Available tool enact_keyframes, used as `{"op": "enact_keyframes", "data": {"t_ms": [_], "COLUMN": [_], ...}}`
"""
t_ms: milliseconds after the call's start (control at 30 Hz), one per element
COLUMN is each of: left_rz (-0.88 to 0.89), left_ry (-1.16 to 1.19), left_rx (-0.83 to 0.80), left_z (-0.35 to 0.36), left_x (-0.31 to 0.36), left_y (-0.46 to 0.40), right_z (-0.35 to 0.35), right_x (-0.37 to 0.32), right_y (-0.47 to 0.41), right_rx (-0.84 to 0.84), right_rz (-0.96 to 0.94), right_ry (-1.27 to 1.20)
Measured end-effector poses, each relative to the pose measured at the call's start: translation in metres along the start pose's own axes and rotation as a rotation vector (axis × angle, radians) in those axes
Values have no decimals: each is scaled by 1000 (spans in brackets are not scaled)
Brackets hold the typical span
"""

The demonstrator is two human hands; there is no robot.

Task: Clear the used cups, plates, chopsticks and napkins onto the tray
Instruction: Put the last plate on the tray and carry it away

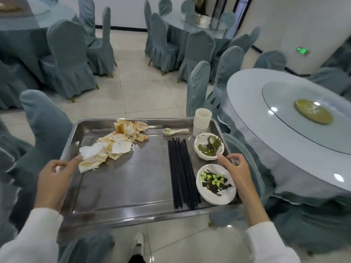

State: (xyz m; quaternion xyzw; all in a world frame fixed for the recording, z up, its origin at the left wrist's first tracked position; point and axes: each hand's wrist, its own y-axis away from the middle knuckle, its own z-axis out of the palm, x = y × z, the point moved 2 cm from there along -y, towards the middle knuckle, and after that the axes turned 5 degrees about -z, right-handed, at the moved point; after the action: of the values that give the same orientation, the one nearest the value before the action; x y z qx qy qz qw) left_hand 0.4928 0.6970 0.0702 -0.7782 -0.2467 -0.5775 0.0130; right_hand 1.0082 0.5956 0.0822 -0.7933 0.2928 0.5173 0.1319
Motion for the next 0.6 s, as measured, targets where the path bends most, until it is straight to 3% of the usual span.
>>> {"op": "enact_keyframes", "data": {"t_ms": [300,600], "left_rz": [89,193], "left_ry": [-58,-135], "left_rx": [-208,-462], "left_z": [99,202], "left_x": [74,129], "left_y": [-95,-119], "right_z": [-16,-61], "right_x": [-20,-19], "right_y": [-36,-13], "right_rx": [242,466], "right_rz": [79,204], "right_ry": [-3,-40]}}
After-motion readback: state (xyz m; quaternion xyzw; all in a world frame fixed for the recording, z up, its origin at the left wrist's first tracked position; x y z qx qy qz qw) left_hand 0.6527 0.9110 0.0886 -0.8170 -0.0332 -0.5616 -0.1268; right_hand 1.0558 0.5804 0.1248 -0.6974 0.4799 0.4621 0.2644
